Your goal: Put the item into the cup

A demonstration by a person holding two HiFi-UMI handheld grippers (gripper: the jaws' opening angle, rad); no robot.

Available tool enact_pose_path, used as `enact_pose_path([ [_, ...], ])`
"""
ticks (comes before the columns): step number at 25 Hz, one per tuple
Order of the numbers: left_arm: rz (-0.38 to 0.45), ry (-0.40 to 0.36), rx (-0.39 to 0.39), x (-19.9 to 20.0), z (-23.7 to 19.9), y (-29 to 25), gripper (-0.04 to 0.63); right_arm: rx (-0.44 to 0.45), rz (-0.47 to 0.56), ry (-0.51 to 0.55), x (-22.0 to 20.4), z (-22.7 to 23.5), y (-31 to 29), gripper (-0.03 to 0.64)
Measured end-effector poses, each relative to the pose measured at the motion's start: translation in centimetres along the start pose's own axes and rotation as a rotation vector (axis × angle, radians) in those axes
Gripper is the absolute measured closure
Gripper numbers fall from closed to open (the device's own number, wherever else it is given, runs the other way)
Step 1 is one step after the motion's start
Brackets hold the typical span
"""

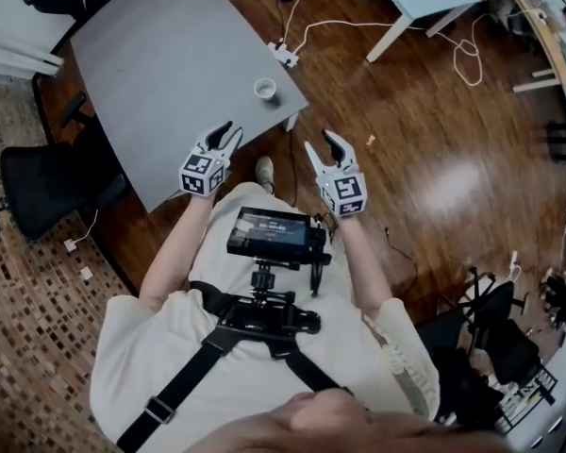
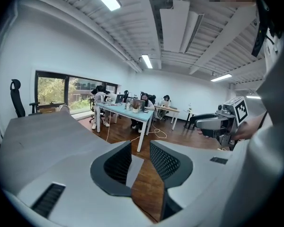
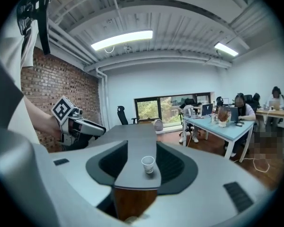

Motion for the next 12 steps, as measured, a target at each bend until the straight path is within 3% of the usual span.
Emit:
enact_pose_path([
  [7, 0.026, -0.021, 0.039, -3.0, 9.0, 2.0, 0.472, -0.007, 0.004, -0.01, -2.2, 0.1, 7.8, 0.416],
  [12, 0.048, 0.024, 0.092, -6.7, 14.7, 5.5, 0.472, 0.03, -0.002, 0.008, -3.8, -2.0, 13.2, 0.416],
])
Point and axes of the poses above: the fingertips, and each gripper's own axes: y backward along the fingers, z to its right, x out of its top, the point moved 3 cm from there along y, backward along the fingers, and after that the axes turned 15 degrees about -x, right-handed, at the moved point
